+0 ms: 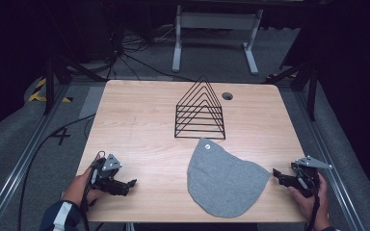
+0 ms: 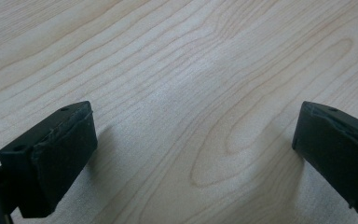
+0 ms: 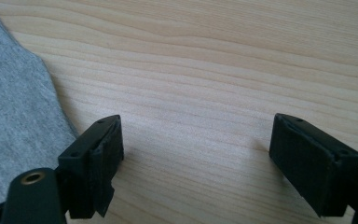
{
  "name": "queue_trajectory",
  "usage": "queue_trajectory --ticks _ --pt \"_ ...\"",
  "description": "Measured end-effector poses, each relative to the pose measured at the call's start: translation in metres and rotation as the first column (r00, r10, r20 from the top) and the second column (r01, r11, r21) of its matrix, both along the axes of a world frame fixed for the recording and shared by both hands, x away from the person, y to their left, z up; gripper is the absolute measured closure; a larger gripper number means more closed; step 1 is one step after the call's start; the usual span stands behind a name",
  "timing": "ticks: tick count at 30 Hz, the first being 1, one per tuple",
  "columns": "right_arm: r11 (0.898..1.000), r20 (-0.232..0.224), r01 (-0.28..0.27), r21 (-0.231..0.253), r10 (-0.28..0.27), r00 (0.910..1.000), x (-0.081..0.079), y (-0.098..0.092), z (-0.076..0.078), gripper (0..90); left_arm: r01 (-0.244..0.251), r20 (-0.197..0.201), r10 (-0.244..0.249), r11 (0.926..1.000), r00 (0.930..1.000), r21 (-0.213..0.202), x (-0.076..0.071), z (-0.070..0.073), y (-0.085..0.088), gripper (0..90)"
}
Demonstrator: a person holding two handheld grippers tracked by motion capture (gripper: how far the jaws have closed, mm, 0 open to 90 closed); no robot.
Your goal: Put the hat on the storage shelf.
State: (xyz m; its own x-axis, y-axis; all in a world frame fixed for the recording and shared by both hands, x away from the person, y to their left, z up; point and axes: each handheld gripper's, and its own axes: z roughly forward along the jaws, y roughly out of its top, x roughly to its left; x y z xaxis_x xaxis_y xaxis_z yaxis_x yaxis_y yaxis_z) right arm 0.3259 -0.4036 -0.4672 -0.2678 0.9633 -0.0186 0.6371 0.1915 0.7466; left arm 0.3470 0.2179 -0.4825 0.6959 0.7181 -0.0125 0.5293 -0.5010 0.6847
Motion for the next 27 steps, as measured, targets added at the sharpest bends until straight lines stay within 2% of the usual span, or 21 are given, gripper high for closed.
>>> queue_trajectory --ticks 3,6,7,9,13,17,18,20,21,22,23,24,25,27 --pt "1.0 0.001 -0.004 -0.002 0.004 1.0 0.0 0.0 0.0 17.3 -0.002 0.009 0.002 1.0 1.0 -0.003 0.001 0.0 0.0 0.0" --pt "1.0 -0.001 -0.01 -0.004 0.01 1.0 0.0 0.0 0.0 15.9 -0.007 -0.007 0.007 1.0 0.9999 -0.002 0.001 0.0 -0.001 0.0" --pt "1.0 -0.001 -0.013 -0.009 0.013 0.9999 0.0 0.0 0.0 15.1 -0.004 0.008 0.004 1.0 1.0 0.005 0.002 0.0 -0.001 0.0" --pt "1.0 -0.002 -0.017 -0.008 0.017 0.9999 0.001 0.0 0.0 14.8 -0.004 -0.003 0.004 1.0 1.0 -0.005 0.002 0.0 -0.002 0.0" --pt "1.0 -0.007 -0.023 -0.009 0.023 0.9997 0.001 0.001 0.0 14.3 0.058 0.007 -0.058 0.9983 0.9983 -0.001 0.006 0.0 0.0 0.7" --pt "1.0 -0.006 -0.024 -0.006 0.024 0.9997 0.002 0.002 0.0 14.7 0.054 -0.003 -0.054 0.9985 0.9985 -0.005 0.006 0.0 -0.001 0.8" --pt "0.999 -0.005 -0.038 -0.013 0.038 0.9993 0.003 0.001 0.0 15.1 0.075 -0.001 -0.075 0.9972 0.9972 -0.004 0.008 0.0 0.0 0.8" --pt "0.996 -0.032 -0.087 -0.022 0.086 0.9958 0.006 -0.002 0.003 15.9 0.106 0.002 -0.106 0.9944 0.9944 -0.002 0.011 0.0 0.0 0.4" --pt "0.996 -0.051 -0.086 -0.026 0.085 0.9951 0.007 -0.003 0.005 18.4 0.12 0.005 -0.12 0.9928 0.9927 -0.001 0.012 0.0 -0.001 0.5" --pt "0.995 -0.071 -0.092 -0.034 0.089 0.9935 0.008 -0.004 0.008 27.7 0.135 0.012 -0.135 0.9909 0.9908 0.003 0.014 0.0 -0.002 0.4" --pt "0.993 -0.072 -0.115 -0.024 0.113 0.991 0.009 -0.004 0.01 31.7 0.132 0.008 -0.132 0.9912 0.9912 -0.002 0.015 0.0 -0.004 0.4" --pt "0.989 -0.063 -0.149 0.0 0.149 0.9869 0.009 -0.005 0.012 30.6 0.141 0.006 -0.141 0.9901 0.9901 0.001 0.016 0.001 -0.005 0.4" --pt "0.983 -0.053 -0.18 0.02 0.181 0.982 0.009 -0.003 0.015 34.6 0.133 0.006 -0.133 0.9911 0.9911 -0.004 0.017 0.0 -0.009 0.5" --pt "0.967 -0.019 -0.255 -0.004 0.255 0.9668 0.007 0.005 0.024 44.9 0.136 0.001 -0.136 0.9906 0.9907 0.003 0.019 0.001 -0.013 0.5"
